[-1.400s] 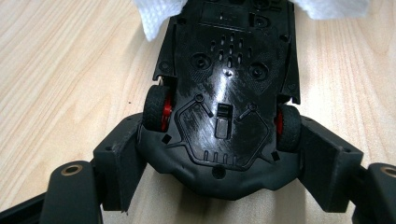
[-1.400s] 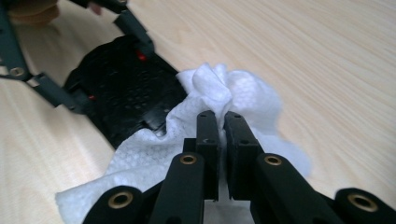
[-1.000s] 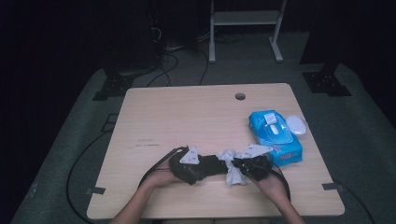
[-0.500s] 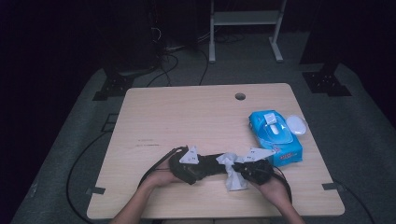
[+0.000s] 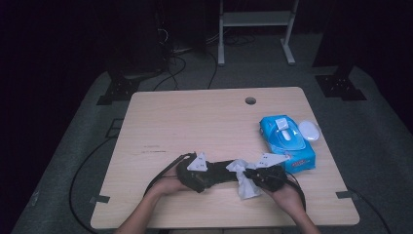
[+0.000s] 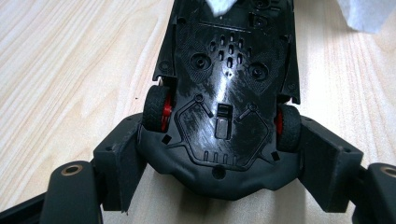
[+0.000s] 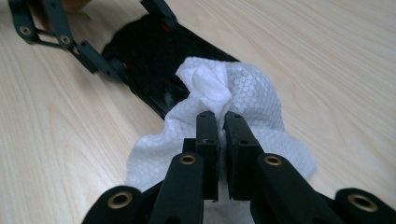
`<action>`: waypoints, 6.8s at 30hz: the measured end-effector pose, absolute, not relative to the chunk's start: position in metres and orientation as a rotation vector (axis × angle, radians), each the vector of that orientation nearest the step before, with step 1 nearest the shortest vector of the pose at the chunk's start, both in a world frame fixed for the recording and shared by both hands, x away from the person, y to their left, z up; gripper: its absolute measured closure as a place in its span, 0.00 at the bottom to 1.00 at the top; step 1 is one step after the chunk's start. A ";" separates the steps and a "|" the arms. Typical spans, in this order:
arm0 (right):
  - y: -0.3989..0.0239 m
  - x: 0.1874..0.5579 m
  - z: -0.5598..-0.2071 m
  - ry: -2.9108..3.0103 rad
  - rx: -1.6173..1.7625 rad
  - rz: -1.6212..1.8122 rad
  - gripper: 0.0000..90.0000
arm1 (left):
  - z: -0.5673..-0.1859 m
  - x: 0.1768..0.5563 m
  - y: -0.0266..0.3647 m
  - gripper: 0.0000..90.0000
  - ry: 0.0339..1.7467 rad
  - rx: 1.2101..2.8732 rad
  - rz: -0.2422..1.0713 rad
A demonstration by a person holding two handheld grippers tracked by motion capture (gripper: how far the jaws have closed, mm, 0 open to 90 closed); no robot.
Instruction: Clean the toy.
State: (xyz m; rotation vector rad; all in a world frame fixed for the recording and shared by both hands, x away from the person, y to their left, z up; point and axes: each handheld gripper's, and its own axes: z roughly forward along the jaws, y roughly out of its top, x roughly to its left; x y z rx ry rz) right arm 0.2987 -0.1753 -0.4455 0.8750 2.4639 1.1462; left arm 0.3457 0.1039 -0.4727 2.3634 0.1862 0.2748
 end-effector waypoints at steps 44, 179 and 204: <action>-0.168 0.300 -0.452 2.514 0.853 1.183 0.94 | -0.468 0.354 0.114 0.24 0.314 2.286 0.122; -0.179 0.304 -0.452 2.506 0.889 1.254 0.95 | -0.474 0.367 0.115 0.42 0.524 2.108 -0.045; -0.181 0.284 -0.459 2.441 0.734 1.249 0.96 | -0.473 0.355 0.110 0.41 0.481 2.136 0.026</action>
